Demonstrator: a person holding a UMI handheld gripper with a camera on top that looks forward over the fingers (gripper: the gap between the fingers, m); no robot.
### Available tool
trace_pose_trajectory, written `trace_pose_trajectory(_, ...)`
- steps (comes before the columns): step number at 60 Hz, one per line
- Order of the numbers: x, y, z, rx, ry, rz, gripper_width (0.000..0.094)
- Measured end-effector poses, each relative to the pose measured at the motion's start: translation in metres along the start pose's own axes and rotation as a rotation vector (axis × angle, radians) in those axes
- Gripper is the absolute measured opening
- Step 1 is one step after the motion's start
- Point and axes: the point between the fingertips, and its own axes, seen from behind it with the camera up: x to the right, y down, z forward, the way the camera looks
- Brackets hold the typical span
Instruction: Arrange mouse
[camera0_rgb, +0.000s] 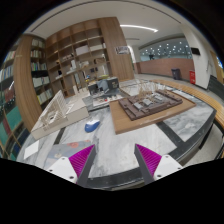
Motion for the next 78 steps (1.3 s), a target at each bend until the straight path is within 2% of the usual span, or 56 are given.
trace_pose_trajectory(6, -0.011, -0.017, 0.026, -0.016, -0.001, -0.073, 0.0803)
trace_pose_trajectory(10, -0.009, -0.008, 0.027, -0.027, -0.013, -0.114, 0.0802)
trace_pose_trajectory(28, -0.074, -0.009, 0.147, -0.096, -0.151, -0.220, 0.0799)
trace_pose_trajectory(38, -0.106, -0.004, 0.223, -0.151, -0.187, -0.233, 0.0790)
trace_pose_trajectory(50, -0.135, -0.001, 0.304, -0.205, -0.171, -0.219, 0.0790)
trace_pose_trajectory(53, -0.147, -0.003, 0.319, -0.210, -0.177, -0.205, 0.0814)
trace_pose_trajectory(62, -0.163, -0.010, 0.355, -0.199, -0.118, -0.268, 0.0757)
trace_pose_trajectory(63, -0.162, -0.010, 0.357, -0.198, -0.104, -0.287, 0.0804)
trace_pose_trajectory(64, -0.166, -0.010, 0.362, -0.195, -0.088, -0.313, 0.0767)
trace_pose_trajectory(67, -0.169, -0.008, 0.359, -0.194, -0.105, -0.311, 0.0539)
trace_pose_trajectory(70, -0.169, -0.006, 0.358, -0.201, -0.093, -0.296, 0.0521)
trace_pose_trajectory(76, -0.169, -0.004, 0.345, -0.258, -0.068, -0.238, 0.0400)
trace_pose_trajectory(78, -0.176, -0.010, 0.330, -0.232, -0.085, -0.223, 0.0384)
